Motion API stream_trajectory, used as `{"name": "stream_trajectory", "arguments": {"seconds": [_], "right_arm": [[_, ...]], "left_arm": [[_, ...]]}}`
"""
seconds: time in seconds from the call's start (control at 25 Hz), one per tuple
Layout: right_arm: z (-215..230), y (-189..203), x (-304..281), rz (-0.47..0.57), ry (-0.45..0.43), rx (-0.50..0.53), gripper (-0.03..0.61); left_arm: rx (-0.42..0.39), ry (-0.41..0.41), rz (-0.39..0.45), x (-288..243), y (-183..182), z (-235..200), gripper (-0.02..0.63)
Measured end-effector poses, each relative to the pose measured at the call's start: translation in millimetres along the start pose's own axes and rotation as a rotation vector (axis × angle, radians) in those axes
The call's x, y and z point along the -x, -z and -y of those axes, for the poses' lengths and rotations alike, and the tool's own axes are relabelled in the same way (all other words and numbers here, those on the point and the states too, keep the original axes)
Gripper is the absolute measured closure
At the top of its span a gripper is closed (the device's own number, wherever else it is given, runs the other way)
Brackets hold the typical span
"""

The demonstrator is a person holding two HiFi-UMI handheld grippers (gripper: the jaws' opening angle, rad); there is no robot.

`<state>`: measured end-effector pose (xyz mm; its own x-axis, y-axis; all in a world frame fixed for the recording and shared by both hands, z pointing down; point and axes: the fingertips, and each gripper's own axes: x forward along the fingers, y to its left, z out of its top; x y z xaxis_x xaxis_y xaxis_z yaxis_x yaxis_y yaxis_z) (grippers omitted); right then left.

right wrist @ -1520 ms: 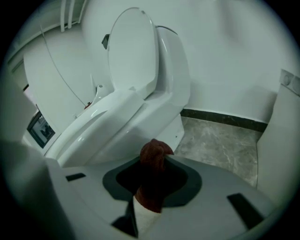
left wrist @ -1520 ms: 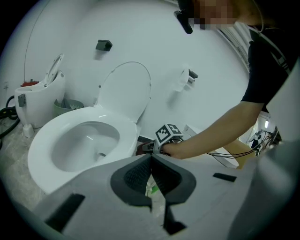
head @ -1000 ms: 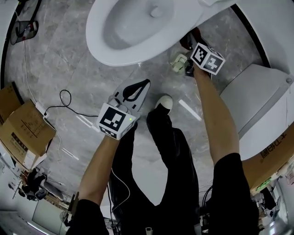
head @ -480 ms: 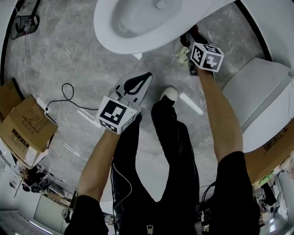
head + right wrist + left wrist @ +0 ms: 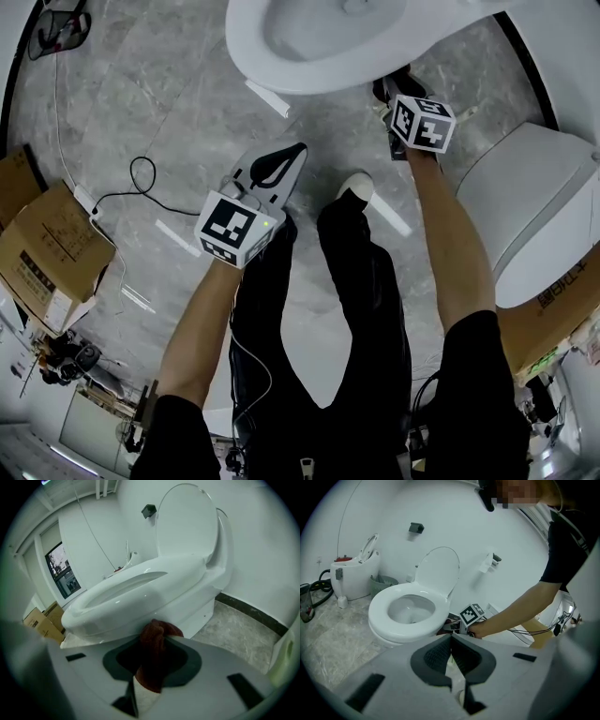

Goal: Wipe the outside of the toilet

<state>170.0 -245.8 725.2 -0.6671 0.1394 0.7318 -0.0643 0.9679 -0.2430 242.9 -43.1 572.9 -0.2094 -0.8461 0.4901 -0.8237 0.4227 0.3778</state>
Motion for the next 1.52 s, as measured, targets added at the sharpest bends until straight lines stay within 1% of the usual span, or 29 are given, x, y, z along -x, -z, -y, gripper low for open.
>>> {"name": "stream_trajectory", "arguments": {"seconds": [0.24, 0.68, 0.84, 1.0, 1.2, 1.28, 1.4, 1.52], "right_arm": [[-30, 12, 2, -0.024, 0.009, 0.035, 0.485], [-107, 35, 0, -0.052, -0.018, 0.048, 0.485], [-135, 40, -5, -0.059, -0.018, 0.024, 0.485], [-165, 42, -10, -0.07, -0.034, 0.022, 0.485], [-204, 41, -19, -0.073, -0.036, -0.03, 0.485], [-220, 39, -20, -0.086, -0.027, -0.063, 0.485], [-246, 30, -27, -0.084, -0.046, -0.104, 0.485], [-271, 17, -34, -0.075, -0.058, -0.114, 0.485]], "left_arm": [[0.016, -0.021, 0.009, 31, 6, -18, 0.606], [0.04, -0.013, -0.003, 77, 23, -37, 0.606], [0.041, -0.014, -0.003, 97, 26, -50, 0.606], [0.043, -0.023, 0.0, 116, 26, -69, 0.606], [0.05, -0.038, 0.009, 141, 24, -89, 0.606], [0.05, -0.04, 0.011, 152, 23, -95, 0.607], [0.048, -0.046, 0.013, 167, 22, -106, 0.606], [0.048, -0.055, 0.008, 183, 23, -118, 0.606]]}}
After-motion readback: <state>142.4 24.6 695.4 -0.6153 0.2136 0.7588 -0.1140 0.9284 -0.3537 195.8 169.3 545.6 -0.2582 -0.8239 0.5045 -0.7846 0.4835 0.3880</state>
